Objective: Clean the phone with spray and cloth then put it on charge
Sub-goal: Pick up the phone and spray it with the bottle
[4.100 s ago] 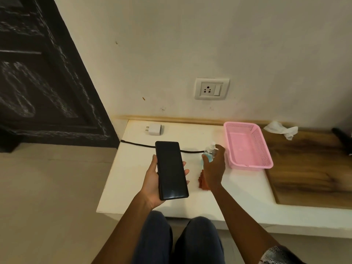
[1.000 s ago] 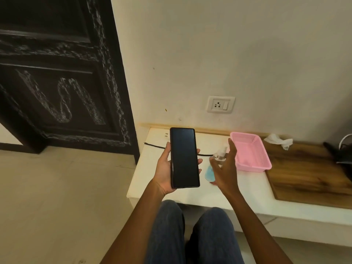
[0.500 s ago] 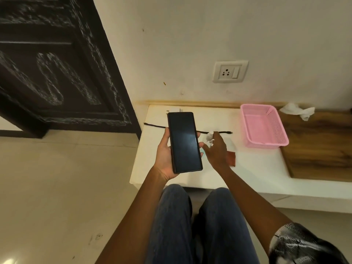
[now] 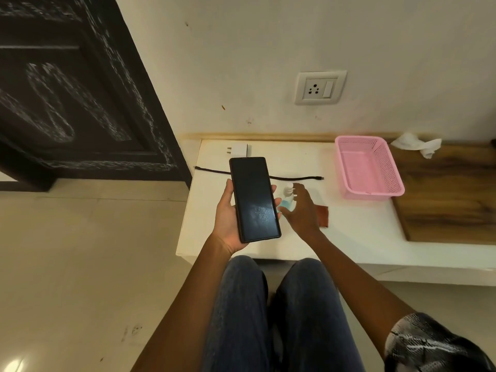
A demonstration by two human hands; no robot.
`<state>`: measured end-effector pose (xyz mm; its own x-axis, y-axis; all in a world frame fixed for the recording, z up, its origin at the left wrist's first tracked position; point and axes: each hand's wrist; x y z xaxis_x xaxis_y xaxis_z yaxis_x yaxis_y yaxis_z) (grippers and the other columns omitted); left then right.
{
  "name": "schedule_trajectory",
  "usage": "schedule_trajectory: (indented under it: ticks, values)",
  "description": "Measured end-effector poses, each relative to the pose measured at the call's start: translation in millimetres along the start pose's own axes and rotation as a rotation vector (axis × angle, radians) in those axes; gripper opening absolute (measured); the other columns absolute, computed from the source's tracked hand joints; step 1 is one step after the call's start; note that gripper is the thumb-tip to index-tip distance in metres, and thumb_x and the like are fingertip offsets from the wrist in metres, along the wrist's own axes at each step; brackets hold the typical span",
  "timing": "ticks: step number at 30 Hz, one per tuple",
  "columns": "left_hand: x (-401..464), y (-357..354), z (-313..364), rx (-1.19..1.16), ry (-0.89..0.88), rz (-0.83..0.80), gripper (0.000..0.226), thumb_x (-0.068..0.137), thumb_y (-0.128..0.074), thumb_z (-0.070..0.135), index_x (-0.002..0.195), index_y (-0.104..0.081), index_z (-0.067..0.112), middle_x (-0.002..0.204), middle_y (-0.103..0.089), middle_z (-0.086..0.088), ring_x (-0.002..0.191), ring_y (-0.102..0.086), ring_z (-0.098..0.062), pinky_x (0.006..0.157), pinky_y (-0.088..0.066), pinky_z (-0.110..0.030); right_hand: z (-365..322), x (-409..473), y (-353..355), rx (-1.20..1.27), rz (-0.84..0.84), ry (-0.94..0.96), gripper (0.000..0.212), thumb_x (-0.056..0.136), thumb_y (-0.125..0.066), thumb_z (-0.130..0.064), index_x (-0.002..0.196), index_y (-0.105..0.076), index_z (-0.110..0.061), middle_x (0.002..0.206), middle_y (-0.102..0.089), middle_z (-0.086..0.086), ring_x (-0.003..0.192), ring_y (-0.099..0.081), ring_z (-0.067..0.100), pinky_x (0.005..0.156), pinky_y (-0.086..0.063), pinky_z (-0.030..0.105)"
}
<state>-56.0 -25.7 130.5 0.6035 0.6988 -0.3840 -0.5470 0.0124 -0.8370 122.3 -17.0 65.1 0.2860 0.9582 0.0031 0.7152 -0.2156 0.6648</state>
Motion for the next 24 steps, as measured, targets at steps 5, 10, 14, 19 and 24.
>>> schedule_trajectory:
  ticks: [5, 10, 14, 19, 24]
  values:
    - [-0.2, 2.6, -1.6, -0.041, -0.007, -0.013, 0.074, 0.078, -0.052, 0.067, 0.132, -0.056, 0.017, 0.136, -0.056, -0.008, 0.117, -0.056, -0.030, 0.105, -0.038, -0.047, 30.2, -1.6, 19.1, -0.085, 0.119, -0.040, 0.045, 0.080, -0.067, -0.005, 0.123, -0.050, -0.010, 0.124, -0.054, 0.012, 0.110, -0.054, 0.027, 0.092, -0.045, 0.034]
    - [3.5, 4.4, -5.6, -0.075, -0.008, 0.000, 0.074, 0.081, -0.050, 0.067, 0.136, -0.052, 0.017, 0.138, -0.053, -0.009, 0.114, -0.057, -0.031, 0.105, -0.036, -0.047, 64.9, 2.6, 37.7, -0.139, 0.120, -0.309, 0.035, 0.086, -0.061, -0.013, 0.120, -0.053, -0.006, 0.125, -0.051, 0.017, 0.114, -0.049, 0.032, 0.094, -0.042, 0.042]
    - [7.4, 5.6, -8.2, -0.063, 0.001, 0.020, 0.075, 0.080, -0.051, 0.066, 0.136, -0.052, 0.016, 0.140, -0.051, -0.009, 0.114, -0.055, -0.031, 0.107, -0.033, -0.046, 75.8, 11.9, 40.4, -0.183, 0.074, -0.378, 0.037, 0.087, -0.059, -0.018, 0.121, -0.052, -0.005, 0.128, -0.049, 0.019, 0.118, -0.044, 0.035, 0.096, -0.040, 0.044]
    - [11.6, 8.1, -9.2, -0.061, 0.012, 0.050, 0.074, 0.083, -0.045, 0.068, 0.136, -0.052, 0.016, 0.140, -0.051, -0.009, 0.113, -0.056, -0.031, 0.108, -0.032, -0.047, 66.0, 26.1, 33.8, -0.210, -0.052, -0.371, 0.044, 0.083, -0.068, -0.019, 0.123, -0.051, -0.014, 0.128, -0.047, 0.012, 0.120, -0.040, 0.031, 0.094, -0.040, 0.047]
    - [5.0, 7.1, -9.9, -0.057, 0.006, 0.056, 0.074, 0.082, -0.048, 0.067, 0.133, -0.056, 0.015, 0.137, -0.054, -0.009, 0.112, -0.057, -0.030, 0.108, -0.032, -0.047, 65.0, 18.3, 33.4, -0.218, -0.043, -0.470, 0.030, 0.084, -0.067, -0.029, 0.105, -0.061, -0.010, 0.109, -0.062, 0.013, 0.107, -0.050, 0.031, 0.087, -0.043, 0.042]
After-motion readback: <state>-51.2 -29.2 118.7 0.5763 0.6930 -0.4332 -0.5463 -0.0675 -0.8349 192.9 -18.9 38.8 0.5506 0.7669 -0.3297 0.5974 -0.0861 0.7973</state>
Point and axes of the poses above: each hand's wrist, its own x-axis towards the middle knuckle, its own y-axis out of the back of the hand, z = x × y
